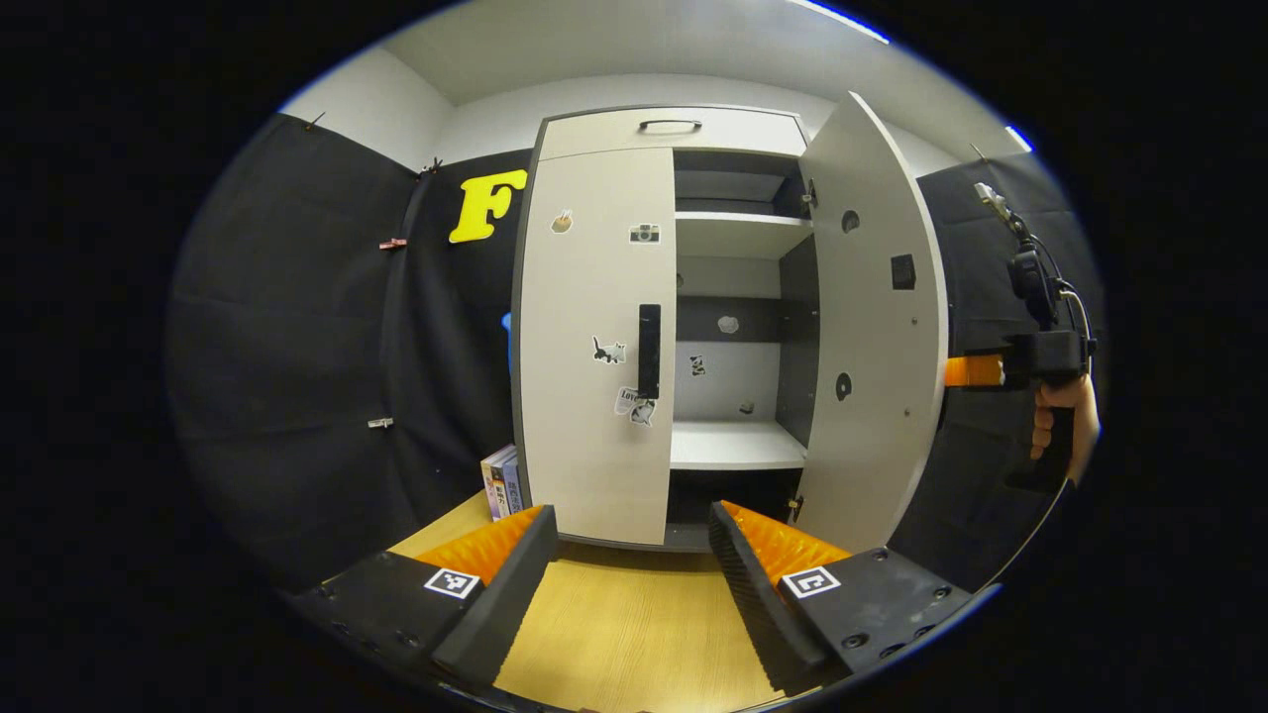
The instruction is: Open the right door of the double-door shoe cabinet with the right hand, and open the left door with the left hand.
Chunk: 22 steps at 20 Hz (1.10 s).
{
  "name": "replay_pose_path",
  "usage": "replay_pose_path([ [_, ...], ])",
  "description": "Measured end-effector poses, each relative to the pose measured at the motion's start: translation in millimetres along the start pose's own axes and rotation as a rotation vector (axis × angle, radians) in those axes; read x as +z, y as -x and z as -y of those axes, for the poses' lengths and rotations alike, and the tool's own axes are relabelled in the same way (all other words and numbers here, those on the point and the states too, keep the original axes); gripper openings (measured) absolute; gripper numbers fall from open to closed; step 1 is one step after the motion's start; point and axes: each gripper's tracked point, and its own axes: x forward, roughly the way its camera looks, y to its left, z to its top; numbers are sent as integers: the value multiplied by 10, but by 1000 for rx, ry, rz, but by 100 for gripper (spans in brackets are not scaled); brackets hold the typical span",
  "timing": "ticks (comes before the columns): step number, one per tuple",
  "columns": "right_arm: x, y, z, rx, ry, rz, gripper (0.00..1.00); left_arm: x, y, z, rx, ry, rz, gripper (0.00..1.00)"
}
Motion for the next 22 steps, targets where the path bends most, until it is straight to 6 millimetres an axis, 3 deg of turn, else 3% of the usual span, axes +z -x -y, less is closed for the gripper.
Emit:
replay_pose_path([
  [3, 21, -18, 121, -51, 73, 27, 11, -26, -16, -2, -6, -23, -6, 92],
  [6, -20, -17, 110, -58, 51, 11, 11, -106, -71, -56, -11, -23, -24, 95],
  [12, -33, 42, 187, -124, 76, 10, 11, -136, -326, -208, -33, 5, -43, 95],
  [19, -109, 262, 203, -185, 76, 7, 10, 162, -871, -313, -100, -24, 9, 95],
  [22, -116, 460, 311, -255, 99, 39, 10, 340, -1172, -404, -112, -45, 43, 95],
])
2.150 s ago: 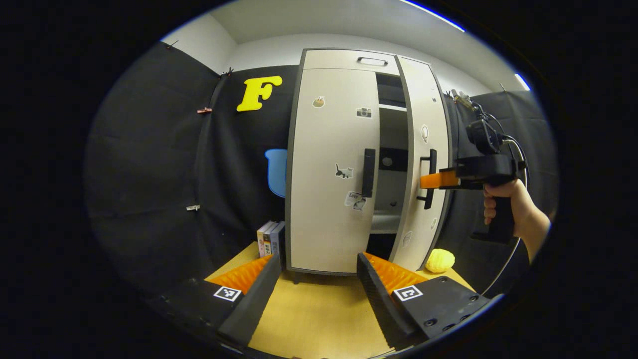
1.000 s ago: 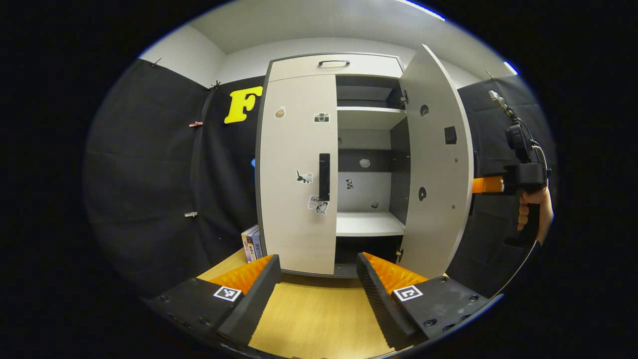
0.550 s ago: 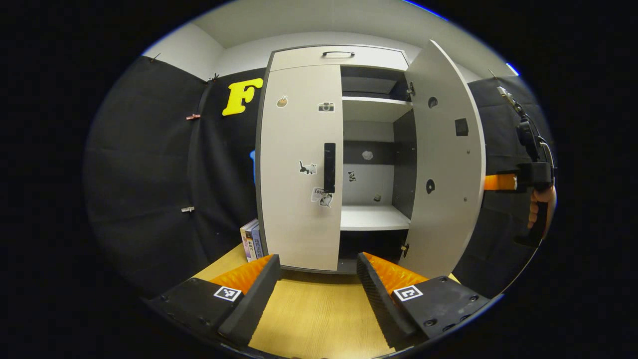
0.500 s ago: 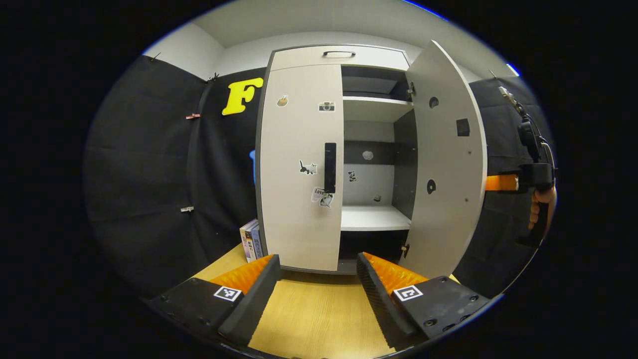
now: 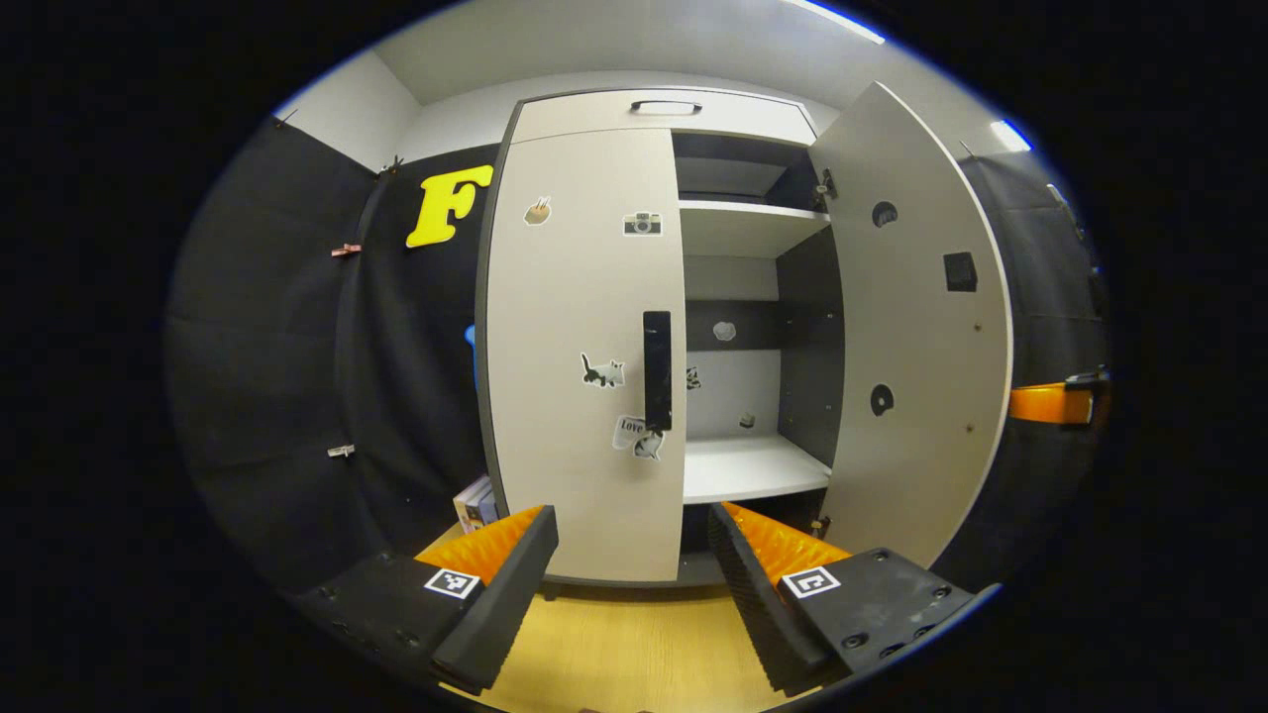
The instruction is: Open the right door of the double-door shoe cabinet with the right hand, and open the left door with the left hand.
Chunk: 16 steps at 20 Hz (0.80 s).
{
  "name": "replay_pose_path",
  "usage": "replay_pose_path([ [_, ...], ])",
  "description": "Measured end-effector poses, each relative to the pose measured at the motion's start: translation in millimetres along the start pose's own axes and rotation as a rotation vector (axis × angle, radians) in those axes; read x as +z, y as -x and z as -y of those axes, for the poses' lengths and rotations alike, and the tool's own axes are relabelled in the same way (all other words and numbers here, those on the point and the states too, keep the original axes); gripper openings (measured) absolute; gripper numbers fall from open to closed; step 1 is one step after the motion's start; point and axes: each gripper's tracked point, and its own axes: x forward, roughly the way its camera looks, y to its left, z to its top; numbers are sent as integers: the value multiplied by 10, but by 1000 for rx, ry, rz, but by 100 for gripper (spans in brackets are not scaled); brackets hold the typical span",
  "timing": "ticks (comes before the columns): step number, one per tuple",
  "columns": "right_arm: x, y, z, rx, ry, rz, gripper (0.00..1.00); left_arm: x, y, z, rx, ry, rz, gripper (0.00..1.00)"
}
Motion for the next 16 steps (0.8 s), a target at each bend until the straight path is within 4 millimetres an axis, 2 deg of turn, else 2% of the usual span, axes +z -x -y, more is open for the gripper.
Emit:
replay_pose_path([
  [2, -4, 147, -8, -27, -20, 24, 10, 147, -215, -56, -15, -8, 30, 92],
  [3, -19, 199, -4, -41, -22, 37, 10, 215, -331, -77, -25, -9, 41, 95],
  [5, -118, 327, 22, -72, -14, 34, 20, 322, -564, -85, -46, 0, 52, 93],
  [6, -209, 356, 19, -88, -10, 12, 33, 363, -675, -106, -45, 0, 54, 92],
  [7, -295, 413, -1, -100, -11, -16, 39, 404, -798, -114, -44, -4, 53, 95],
  [9, -484, 491, -72, -110, -21, -66, 60, 481, -1024, -73, -61, -15, 57, 95],
  [11, -605, 565, -142, -126, -31, -89, 100, 566, -1224, -3, -84, -25, 75, 95],
  [12, -635, 597, -186, -127, -38, -94, 97, 597, -1314, 31, -91, -30, 81, 95],
  [13, -666, 625, -239, -126, -47, -98, 100, 628, -1408, 62, -94, -38, 87, 92],
  [15, -712, 672, -328, -119, -54, -100, 100, 656, -1603, 89, -85, -52, 95, 95],
  [16, -727, 695, -372, -112, -51, -99, 97, 652, -1699, 101, -82, -51, 99, 94],
])
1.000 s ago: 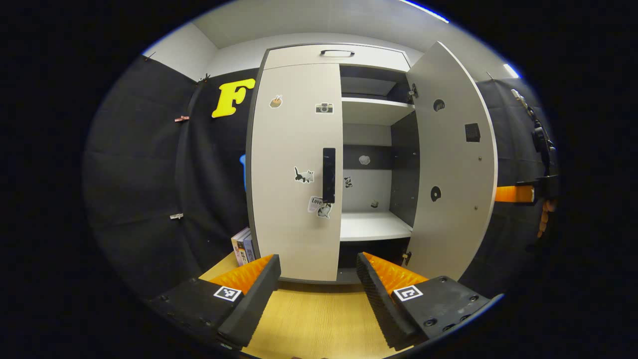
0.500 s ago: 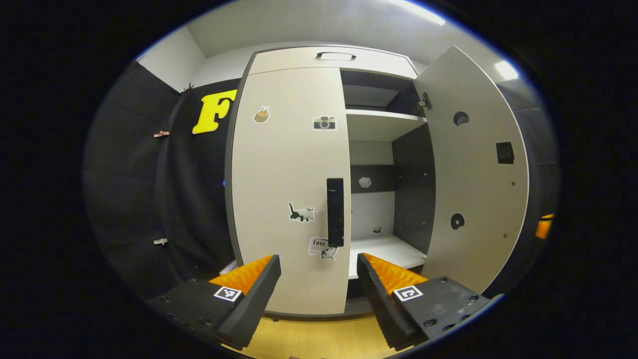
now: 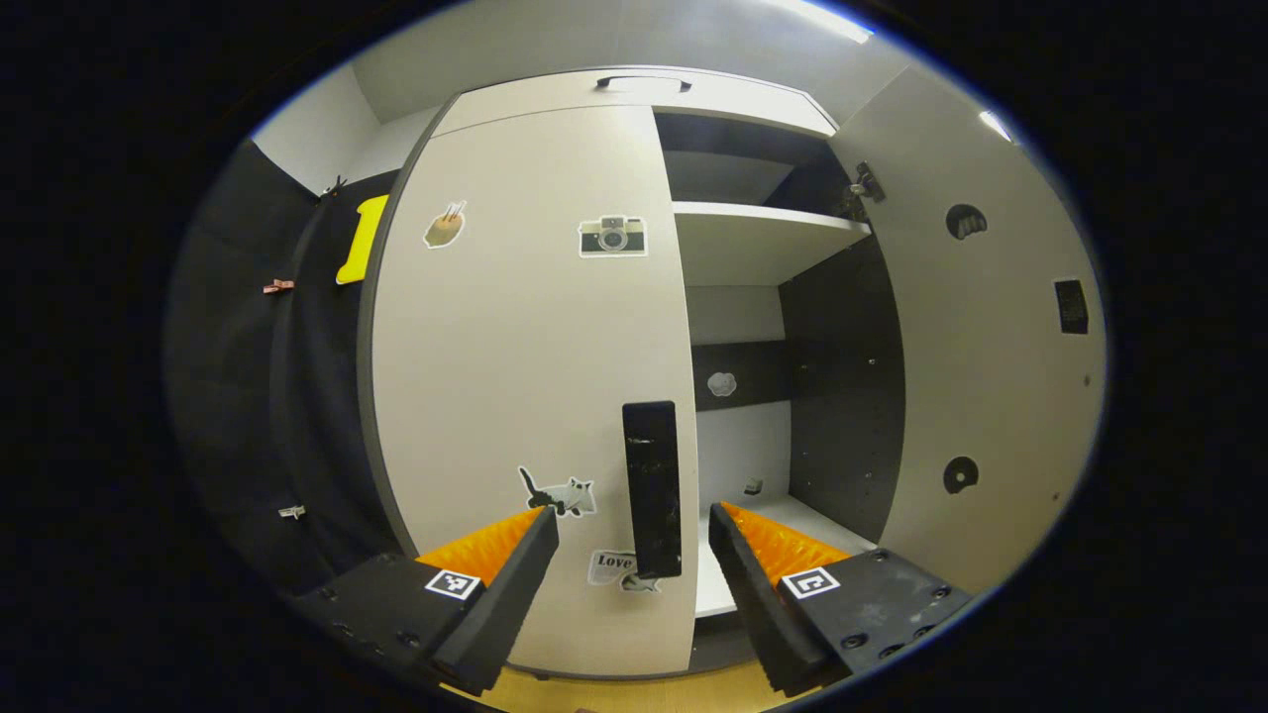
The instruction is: Open the right door of the double-door shoe cabinet with the right hand, and open the left door with the left hand.
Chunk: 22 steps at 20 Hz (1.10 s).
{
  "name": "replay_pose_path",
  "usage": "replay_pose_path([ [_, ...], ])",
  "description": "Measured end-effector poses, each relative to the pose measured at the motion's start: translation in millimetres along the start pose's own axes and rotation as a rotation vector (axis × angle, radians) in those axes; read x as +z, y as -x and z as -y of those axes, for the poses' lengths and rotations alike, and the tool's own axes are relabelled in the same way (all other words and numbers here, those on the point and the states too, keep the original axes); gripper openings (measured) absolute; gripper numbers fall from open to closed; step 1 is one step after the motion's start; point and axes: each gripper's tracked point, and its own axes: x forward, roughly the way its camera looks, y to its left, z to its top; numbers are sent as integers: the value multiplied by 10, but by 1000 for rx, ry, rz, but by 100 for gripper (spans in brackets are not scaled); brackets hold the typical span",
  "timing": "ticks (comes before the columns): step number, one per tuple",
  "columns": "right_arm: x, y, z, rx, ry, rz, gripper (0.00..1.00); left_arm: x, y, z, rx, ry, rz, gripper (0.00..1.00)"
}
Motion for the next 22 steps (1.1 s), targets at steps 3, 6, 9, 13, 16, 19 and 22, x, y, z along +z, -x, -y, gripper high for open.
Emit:
replay_pose_path([
  [3, -50, 27, -14, -1, 10, -6, 100, -55, -217, -8, 11, 13, -8, 95],
  [6, -81, 40, -26, 0, -5, -12, 96, -82, -338, 11, 5, 13, -14, 94],
  [9, -103, -3, 10, -8, -7, -20, 97, -151, -442, 13, 12, 27, -49, 82],
  [13, -128, -33, 22, -16, -37, -22, 97, -188, -473, 36, 17, 56, -67, 61],
  [16, -180, -55, 12, -12, -47, -36, 99, -197, -445, 122, -12, 68, -66, 42],
  [19, -235, -50, -38, 5, -63, -58, 99, -227, -458, 131, -28, 49, -73, 33],
  [22, -238, -34, -44, 14, -66, -52, 99, -235, -462, 131, -30, 36, -91, 22],
])
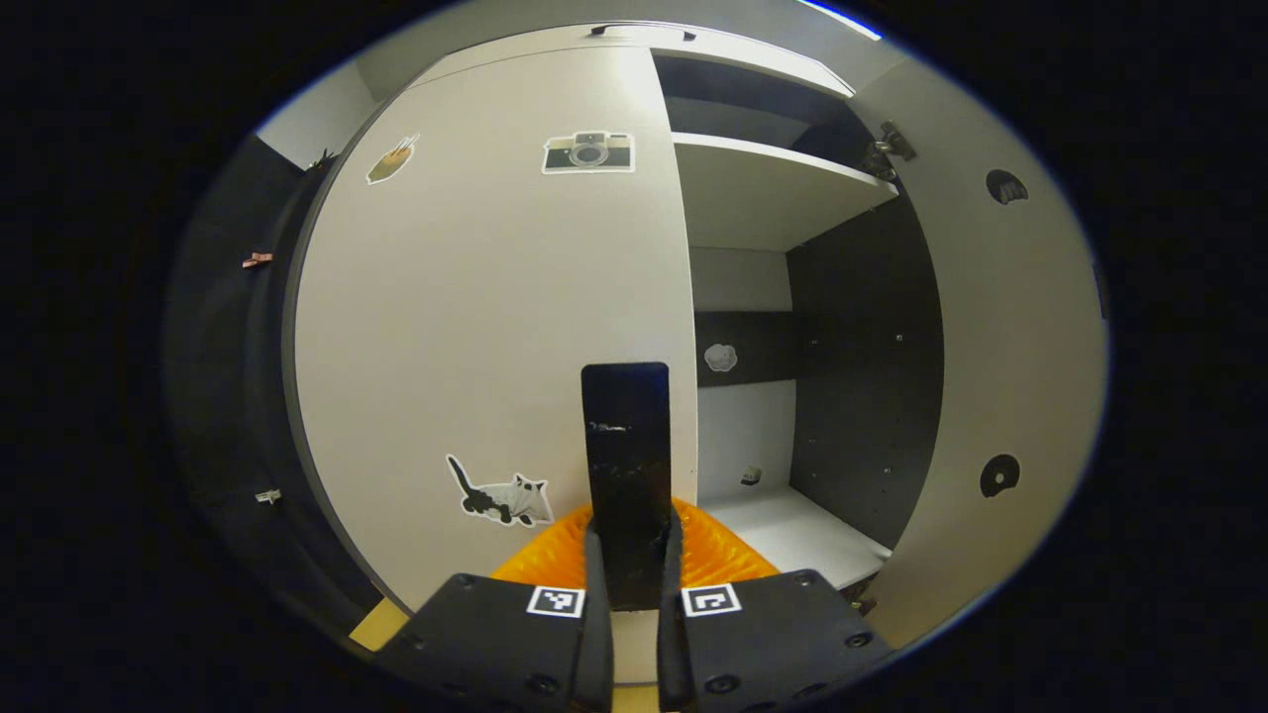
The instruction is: Open the right door of the double-door shoe cabinet with the right hand, and open the left door with the left hand.
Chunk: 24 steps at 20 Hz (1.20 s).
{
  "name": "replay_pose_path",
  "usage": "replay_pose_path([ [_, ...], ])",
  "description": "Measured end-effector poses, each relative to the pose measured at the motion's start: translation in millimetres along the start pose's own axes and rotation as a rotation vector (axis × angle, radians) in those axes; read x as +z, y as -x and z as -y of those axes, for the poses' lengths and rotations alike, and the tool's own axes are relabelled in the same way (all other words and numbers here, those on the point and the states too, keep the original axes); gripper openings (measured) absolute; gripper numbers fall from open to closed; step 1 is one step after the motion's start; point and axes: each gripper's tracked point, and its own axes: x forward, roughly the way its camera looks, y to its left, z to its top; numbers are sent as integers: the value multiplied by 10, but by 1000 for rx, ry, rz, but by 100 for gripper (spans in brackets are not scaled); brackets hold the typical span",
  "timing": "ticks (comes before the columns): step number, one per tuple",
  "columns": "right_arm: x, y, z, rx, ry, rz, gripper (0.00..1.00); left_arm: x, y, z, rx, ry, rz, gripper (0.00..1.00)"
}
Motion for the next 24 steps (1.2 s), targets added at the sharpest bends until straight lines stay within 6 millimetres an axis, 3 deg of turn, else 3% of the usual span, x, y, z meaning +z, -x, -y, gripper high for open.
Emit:
replay_pose_path([
  [3, 28, 34, 16, 5, -7, 13, 99, 6, 8, 1, -2, 25, 1, 11],
  [10, 48, 115, 192, 14, 22, 26, 99, 8, 117, -15, 15, 34, -10, 11],
  [14, 106, 106, 277, 45, 56, 33, 99, -13, 419, -61, 41, 22, -14, 11],
  [20, 123, 128, 122, 156, 95, 27, 99, -12, 845, -198, 82, 34, -24, 10],
  [24, 188, 169, -93, 145, 122, 61, 98, -42, 1158, -367, 26, 65, -5, 10],
])
